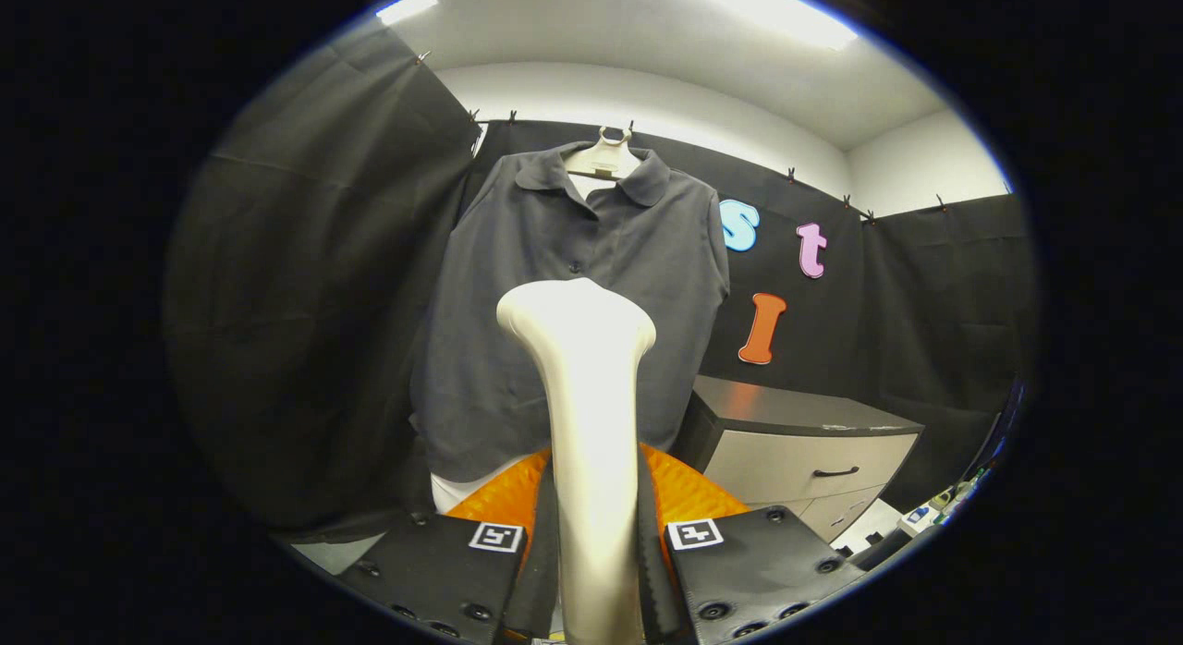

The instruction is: Iron the clothes twice with a garment steamer, once on the left side and once on the right side.

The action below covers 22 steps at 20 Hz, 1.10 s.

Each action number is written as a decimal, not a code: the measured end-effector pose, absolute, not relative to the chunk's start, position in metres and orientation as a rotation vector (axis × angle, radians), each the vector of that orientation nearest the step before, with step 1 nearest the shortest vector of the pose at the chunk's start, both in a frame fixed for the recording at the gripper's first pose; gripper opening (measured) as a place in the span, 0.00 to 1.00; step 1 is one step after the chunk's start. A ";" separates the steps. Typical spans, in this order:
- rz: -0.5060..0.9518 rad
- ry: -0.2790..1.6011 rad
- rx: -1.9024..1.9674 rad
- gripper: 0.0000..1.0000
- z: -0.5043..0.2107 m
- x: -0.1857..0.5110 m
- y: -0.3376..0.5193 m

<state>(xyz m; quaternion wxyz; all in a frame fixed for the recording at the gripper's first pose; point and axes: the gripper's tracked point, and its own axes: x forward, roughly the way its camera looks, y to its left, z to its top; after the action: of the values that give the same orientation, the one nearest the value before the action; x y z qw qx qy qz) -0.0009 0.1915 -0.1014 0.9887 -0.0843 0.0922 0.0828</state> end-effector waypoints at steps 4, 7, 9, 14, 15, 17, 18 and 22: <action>0.151 0.134 -0.162 0.43 -0.083 -0.002 0.184; 0.147 0.124 -0.162 0.43 -0.076 -0.006 0.182; 0.141 0.120 -0.157 0.43 -0.073 -0.010 0.179; 0.130 0.100 -0.151 0.43 -0.062 -0.015 0.174; 0.130 0.093 -0.151 0.43 -0.060 -0.015 0.175; 0.133 0.089 -0.152 0.43 -0.060 -0.016 0.175; 0.135 0.087 -0.152 0.43 -0.060 -0.017 0.176; 0.125 0.066 -0.159 0.43 -0.056 -0.019 0.174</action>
<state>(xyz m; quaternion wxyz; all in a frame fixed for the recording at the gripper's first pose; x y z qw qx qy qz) -0.0189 0.1744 -0.0558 0.9944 -0.0793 0.0329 0.0624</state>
